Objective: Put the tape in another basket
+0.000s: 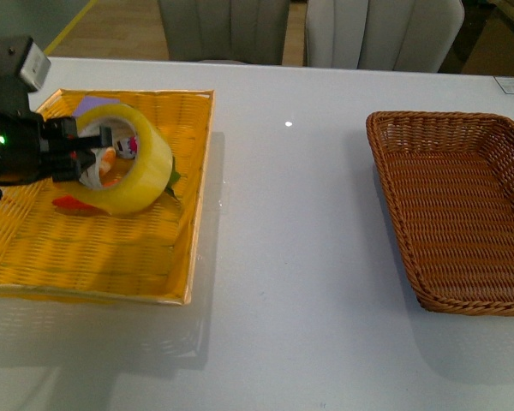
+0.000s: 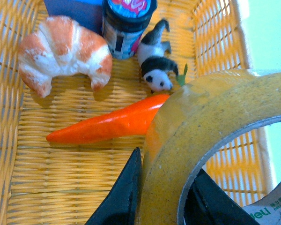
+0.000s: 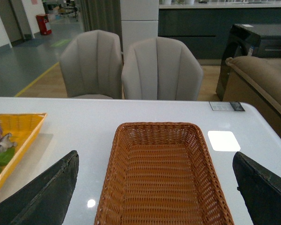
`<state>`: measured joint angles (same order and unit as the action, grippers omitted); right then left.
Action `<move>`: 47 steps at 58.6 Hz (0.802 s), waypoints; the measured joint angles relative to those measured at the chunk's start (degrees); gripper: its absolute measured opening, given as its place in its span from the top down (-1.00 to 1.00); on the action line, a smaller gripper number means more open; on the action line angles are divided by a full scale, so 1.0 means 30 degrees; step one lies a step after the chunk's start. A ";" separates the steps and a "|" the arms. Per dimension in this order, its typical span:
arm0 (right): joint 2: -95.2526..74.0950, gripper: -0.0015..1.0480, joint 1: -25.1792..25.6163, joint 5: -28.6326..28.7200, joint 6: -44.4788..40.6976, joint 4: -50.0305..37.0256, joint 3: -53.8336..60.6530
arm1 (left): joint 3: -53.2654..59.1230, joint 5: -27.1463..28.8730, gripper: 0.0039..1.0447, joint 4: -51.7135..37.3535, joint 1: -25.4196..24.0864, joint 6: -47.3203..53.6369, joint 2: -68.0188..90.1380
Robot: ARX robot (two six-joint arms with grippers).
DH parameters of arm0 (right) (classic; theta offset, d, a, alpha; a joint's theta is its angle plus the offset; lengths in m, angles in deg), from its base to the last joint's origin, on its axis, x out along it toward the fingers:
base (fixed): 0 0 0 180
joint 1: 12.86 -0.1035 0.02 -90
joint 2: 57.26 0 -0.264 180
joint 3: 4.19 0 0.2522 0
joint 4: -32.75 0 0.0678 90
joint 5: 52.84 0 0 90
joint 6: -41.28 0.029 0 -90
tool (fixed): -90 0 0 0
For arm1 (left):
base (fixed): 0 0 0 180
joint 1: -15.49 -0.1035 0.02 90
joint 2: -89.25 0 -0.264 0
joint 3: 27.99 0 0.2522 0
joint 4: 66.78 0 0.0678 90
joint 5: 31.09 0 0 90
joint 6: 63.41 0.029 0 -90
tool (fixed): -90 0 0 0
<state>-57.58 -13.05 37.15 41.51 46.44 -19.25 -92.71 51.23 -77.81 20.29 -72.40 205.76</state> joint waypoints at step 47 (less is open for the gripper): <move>-0.6062 -0.83 0.2280 0.6040 0.5238 0.4437 -0.2237 | -0.4830 -0.0095 0.72 0.5129 0.9493 -0.4532 -0.2761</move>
<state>-75.76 -6.21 55.27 57.22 59.75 -25.96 -107.20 50.94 -62.43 48.77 -86.00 197.47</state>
